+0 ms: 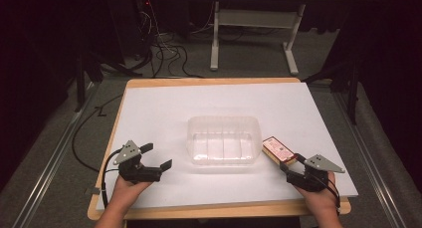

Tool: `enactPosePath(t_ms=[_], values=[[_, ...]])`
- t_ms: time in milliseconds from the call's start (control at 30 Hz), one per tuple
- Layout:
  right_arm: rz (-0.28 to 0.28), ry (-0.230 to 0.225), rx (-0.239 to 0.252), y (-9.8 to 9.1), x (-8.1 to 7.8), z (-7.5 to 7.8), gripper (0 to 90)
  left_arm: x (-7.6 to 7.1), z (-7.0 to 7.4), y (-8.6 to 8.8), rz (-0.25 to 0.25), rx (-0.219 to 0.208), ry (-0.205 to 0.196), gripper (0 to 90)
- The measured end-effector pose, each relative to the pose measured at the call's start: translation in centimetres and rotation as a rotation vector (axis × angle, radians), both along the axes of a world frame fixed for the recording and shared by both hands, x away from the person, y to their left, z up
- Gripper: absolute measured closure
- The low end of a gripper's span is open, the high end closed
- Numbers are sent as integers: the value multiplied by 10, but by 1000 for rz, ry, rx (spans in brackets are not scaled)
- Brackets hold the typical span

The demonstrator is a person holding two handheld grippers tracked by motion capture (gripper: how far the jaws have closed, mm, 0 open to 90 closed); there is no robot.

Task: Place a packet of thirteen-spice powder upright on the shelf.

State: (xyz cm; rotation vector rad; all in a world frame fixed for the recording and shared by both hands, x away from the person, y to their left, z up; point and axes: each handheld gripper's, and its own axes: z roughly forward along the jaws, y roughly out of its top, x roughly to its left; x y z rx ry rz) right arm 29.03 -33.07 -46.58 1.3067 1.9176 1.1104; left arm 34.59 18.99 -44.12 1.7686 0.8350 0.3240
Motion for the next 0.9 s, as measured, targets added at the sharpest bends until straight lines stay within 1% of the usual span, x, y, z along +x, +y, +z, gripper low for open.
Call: enactPosePath(t_ms=[133,200,333,467,533,700,900], values=[[-2,-30,9,-1,-2,3,324,0,0,-1,-12,8,1,27],[-2,-37,5,-1,-2,4,324,0,-1,-2,-15,11,1,27],[-5,-25,8,-1,-2,5,326,0,-1,-3,-17,11,2,27],[-8,-1,4,-2,1,11,331,0,-1,-4,-21,21,2,27],[-12,18,17,-3,2,14,332,-1,-1,-4,-23,23,0,27],[2,66,9,-8,5,23,333,0,-1,-3,-26,18,-1,27],[21,125,-29,-14,10,37,334,0,-1,-3,-25,12,1,27]])
